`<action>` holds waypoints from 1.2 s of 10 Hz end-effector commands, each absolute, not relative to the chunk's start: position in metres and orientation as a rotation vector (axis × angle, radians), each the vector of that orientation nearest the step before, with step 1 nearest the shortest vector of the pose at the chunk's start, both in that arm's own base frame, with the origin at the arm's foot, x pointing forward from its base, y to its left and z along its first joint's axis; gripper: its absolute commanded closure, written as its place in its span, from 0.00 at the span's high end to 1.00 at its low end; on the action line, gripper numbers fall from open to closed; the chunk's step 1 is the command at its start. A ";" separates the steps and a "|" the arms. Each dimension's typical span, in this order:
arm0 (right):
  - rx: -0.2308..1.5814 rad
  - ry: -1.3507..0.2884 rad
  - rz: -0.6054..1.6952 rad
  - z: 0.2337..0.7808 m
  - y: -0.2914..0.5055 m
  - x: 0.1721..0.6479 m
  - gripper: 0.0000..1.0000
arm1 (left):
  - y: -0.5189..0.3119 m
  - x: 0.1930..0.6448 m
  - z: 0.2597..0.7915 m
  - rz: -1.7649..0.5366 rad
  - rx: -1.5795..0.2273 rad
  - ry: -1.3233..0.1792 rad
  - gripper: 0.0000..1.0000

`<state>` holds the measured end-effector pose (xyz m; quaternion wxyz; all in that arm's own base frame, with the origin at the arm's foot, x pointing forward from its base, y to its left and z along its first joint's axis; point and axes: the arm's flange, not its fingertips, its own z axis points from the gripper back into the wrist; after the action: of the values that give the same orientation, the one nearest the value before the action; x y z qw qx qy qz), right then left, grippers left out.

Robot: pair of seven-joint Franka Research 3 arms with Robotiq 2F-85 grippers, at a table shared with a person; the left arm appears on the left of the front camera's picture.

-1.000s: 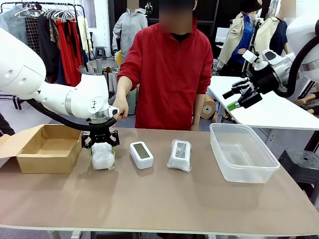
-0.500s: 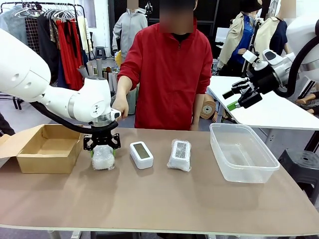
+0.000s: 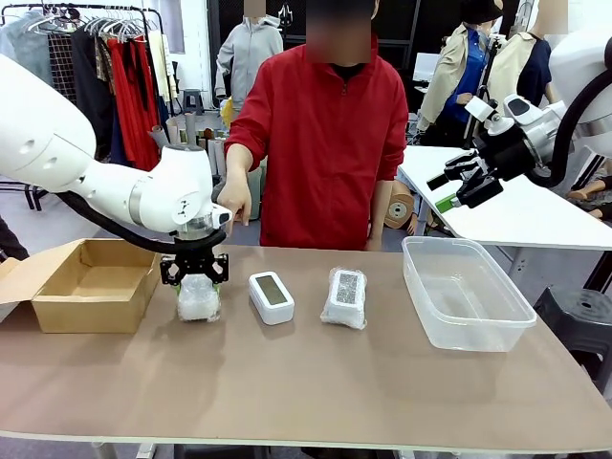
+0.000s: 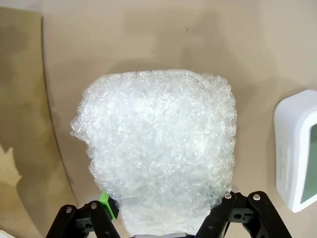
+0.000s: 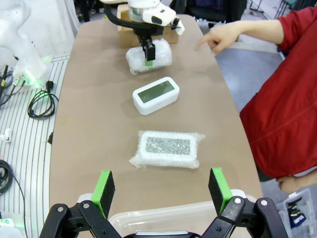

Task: Separate and place wrapped and unwrapped clocks.
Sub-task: Pick up the Digital clock indicated by the person.

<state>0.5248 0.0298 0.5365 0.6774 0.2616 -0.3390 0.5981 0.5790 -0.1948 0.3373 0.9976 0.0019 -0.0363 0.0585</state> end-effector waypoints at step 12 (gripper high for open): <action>0.595 -0.764 1.347 0.539 0.029 0.524 1.00 | -0.159 0.546 0.641 -0.393 -0.075 -0.267 0.11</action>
<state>0.5248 0.0297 0.5363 0.6775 0.2617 -0.3389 0.5980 0.5382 -0.1646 0.6336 0.9753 -0.0270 -0.1364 -0.1715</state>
